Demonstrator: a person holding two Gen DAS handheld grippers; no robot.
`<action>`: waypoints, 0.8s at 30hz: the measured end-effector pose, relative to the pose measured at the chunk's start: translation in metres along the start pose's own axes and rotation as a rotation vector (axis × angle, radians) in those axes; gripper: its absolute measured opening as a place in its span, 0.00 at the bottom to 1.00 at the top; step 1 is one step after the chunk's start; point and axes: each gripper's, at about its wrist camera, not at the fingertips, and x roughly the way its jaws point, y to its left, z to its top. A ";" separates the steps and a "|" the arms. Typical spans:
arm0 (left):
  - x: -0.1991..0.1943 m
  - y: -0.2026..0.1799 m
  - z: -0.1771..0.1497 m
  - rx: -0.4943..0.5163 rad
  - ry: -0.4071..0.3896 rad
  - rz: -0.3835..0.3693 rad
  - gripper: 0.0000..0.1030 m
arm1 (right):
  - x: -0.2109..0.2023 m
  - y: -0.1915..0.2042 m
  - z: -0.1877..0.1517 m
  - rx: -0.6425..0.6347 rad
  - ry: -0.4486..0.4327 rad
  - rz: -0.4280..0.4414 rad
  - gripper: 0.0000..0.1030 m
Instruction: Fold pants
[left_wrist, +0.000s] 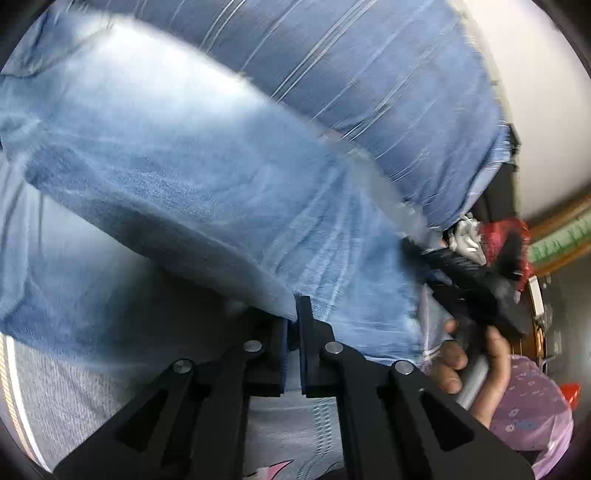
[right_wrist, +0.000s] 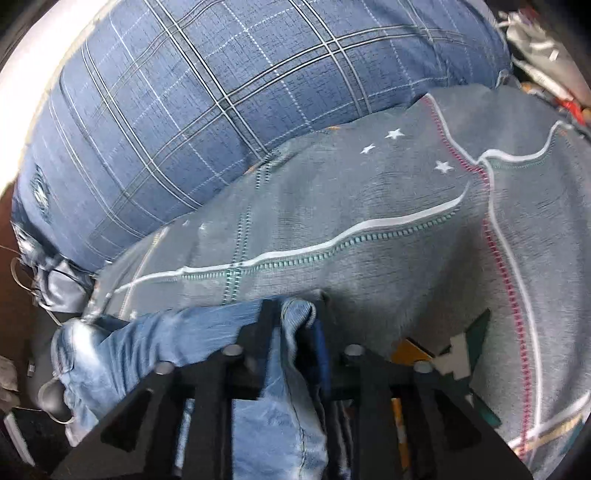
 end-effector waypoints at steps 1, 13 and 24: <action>-0.002 0.002 0.000 -0.007 0.008 -0.012 0.12 | -0.008 0.002 -0.001 -0.003 -0.027 0.012 0.38; -0.119 0.020 0.027 0.031 -0.205 -0.102 0.62 | -0.065 0.101 -0.072 -0.211 -0.098 0.428 0.58; -0.154 0.174 0.064 -0.413 -0.193 -0.087 0.64 | 0.005 0.234 -0.148 -0.456 0.167 0.419 0.67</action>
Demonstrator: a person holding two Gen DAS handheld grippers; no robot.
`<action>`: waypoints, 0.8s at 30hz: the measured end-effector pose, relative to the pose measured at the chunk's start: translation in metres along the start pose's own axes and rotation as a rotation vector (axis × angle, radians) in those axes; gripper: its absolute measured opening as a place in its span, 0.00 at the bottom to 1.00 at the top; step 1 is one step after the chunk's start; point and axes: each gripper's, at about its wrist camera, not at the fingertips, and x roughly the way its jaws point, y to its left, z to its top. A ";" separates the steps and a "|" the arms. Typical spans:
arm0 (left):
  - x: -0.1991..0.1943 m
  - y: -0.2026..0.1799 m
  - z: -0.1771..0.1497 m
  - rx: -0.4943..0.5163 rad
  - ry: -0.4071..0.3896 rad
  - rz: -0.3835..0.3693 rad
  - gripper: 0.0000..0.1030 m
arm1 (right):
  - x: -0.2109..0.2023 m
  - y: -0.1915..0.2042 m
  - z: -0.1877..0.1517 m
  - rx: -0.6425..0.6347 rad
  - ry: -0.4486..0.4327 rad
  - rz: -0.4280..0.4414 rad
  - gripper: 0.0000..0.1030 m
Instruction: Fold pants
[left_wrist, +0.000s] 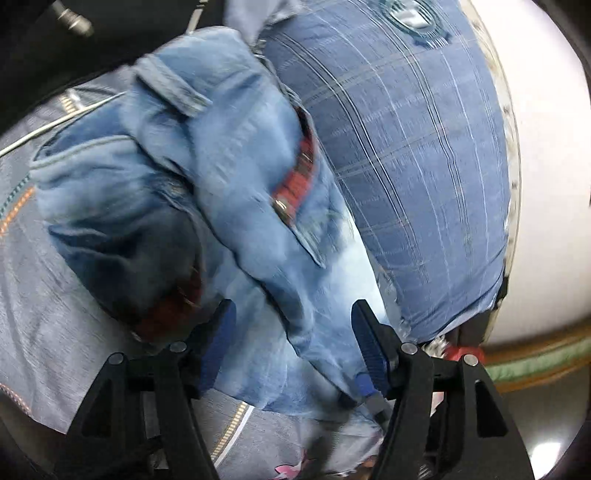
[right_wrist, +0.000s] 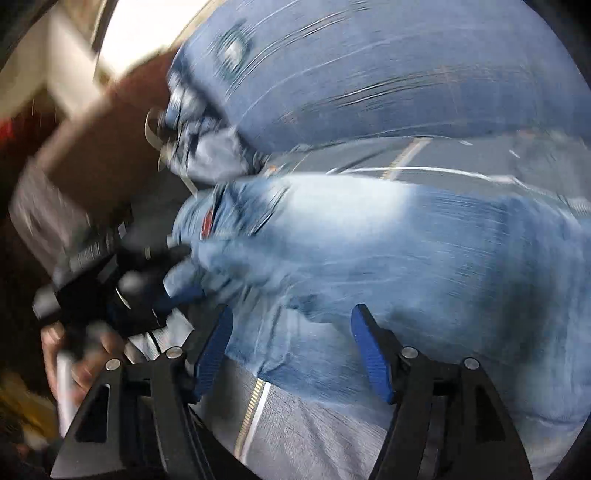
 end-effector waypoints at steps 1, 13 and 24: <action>0.000 0.000 0.001 -0.005 0.002 -0.012 0.64 | 0.008 0.011 -0.003 -0.039 0.020 0.000 0.67; -0.006 0.013 0.024 -0.051 0.008 -0.059 0.64 | 0.101 0.051 0.002 -0.335 0.077 -0.315 0.47; 0.001 0.012 0.025 -0.054 0.004 -0.058 0.64 | 0.037 0.049 0.016 -0.191 -0.050 -0.090 0.09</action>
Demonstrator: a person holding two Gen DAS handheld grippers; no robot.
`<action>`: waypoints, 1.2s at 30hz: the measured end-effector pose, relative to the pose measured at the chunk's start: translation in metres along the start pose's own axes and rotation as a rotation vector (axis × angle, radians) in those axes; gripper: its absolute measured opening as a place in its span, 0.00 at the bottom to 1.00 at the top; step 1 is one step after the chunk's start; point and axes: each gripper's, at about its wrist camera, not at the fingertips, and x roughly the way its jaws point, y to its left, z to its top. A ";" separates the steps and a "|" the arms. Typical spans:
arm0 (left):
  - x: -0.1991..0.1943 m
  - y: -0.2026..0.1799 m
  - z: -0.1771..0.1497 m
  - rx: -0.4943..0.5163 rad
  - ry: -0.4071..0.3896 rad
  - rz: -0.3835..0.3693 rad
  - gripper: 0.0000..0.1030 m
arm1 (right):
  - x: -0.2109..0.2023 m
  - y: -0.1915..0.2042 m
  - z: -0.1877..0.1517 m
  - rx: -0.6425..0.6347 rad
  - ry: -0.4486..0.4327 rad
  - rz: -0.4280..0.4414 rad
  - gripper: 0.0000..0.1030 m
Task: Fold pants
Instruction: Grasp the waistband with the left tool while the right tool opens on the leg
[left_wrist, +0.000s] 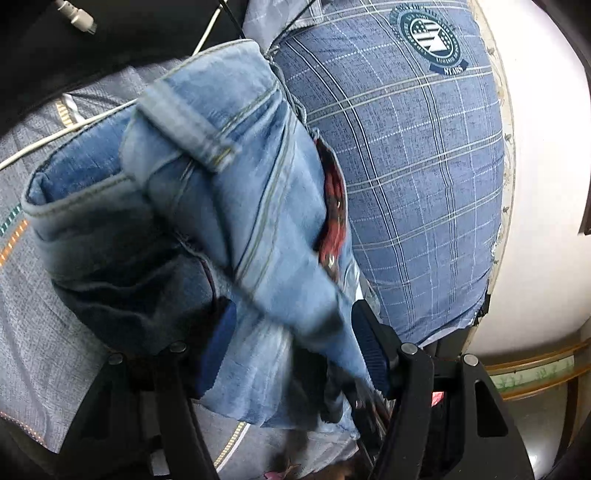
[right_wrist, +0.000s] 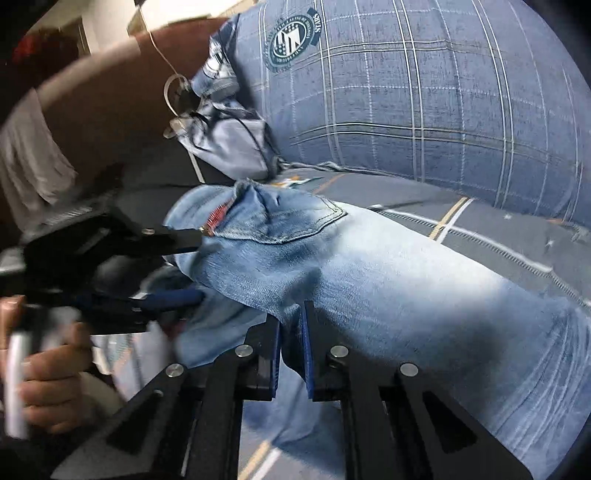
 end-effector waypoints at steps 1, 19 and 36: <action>0.000 0.000 0.001 -0.002 -0.008 0.001 0.64 | 0.000 -0.002 -0.002 0.004 0.016 0.026 0.09; -0.053 -0.027 -0.024 0.190 -0.312 0.172 0.22 | -0.026 0.013 -0.031 -0.097 0.042 0.041 0.04; -0.034 0.021 -0.037 0.076 -0.292 0.401 0.22 | 0.000 -0.004 -0.051 0.015 0.196 0.109 0.30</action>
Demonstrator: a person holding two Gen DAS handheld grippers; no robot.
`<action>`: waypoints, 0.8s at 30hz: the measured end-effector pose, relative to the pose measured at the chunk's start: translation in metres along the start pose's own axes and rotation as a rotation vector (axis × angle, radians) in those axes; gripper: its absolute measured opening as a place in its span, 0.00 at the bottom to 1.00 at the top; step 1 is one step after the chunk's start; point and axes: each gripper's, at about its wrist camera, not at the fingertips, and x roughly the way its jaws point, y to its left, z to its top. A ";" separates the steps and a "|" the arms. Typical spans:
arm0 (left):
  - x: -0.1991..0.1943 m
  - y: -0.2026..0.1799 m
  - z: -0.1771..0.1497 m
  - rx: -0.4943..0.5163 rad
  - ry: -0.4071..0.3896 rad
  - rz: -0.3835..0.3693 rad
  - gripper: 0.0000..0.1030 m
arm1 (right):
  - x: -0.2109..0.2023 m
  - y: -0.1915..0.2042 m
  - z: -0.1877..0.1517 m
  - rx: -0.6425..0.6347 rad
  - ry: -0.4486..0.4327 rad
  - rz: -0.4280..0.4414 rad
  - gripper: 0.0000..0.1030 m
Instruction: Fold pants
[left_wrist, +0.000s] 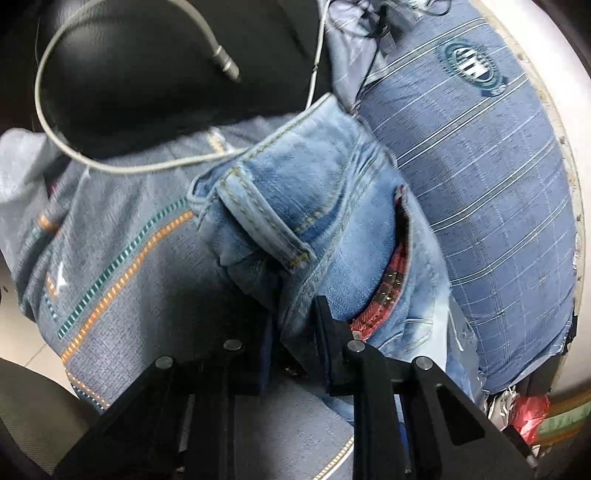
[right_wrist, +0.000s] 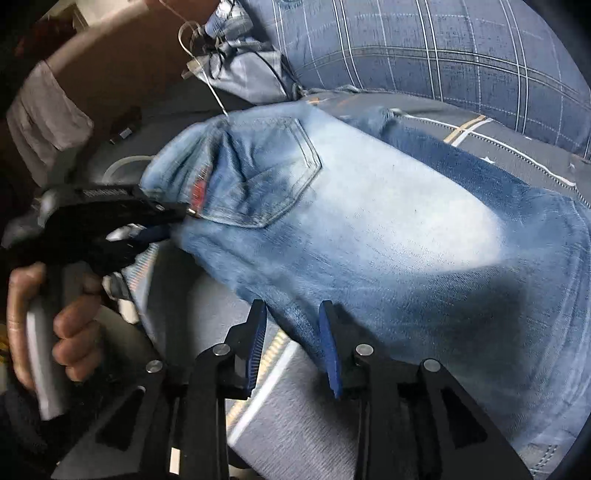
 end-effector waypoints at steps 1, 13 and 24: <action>-0.004 -0.002 0.000 0.007 -0.015 -0.002 0.22 | -0.012 -0.001 0.002 0.009 -0.030 0.028 0.33; -0.012 -0.038 -0.033 -0.013 0.064 -0.119 0.55 | -0.204 -0.149 -0.074 0.532 -0.475 -0.228 0.57; 0.000 -0.041 -0.038 -0.020 0.121 -0.104 0.51 | -0.197 -0.190 -0.127 0.774 -0.304 -0.363 0.37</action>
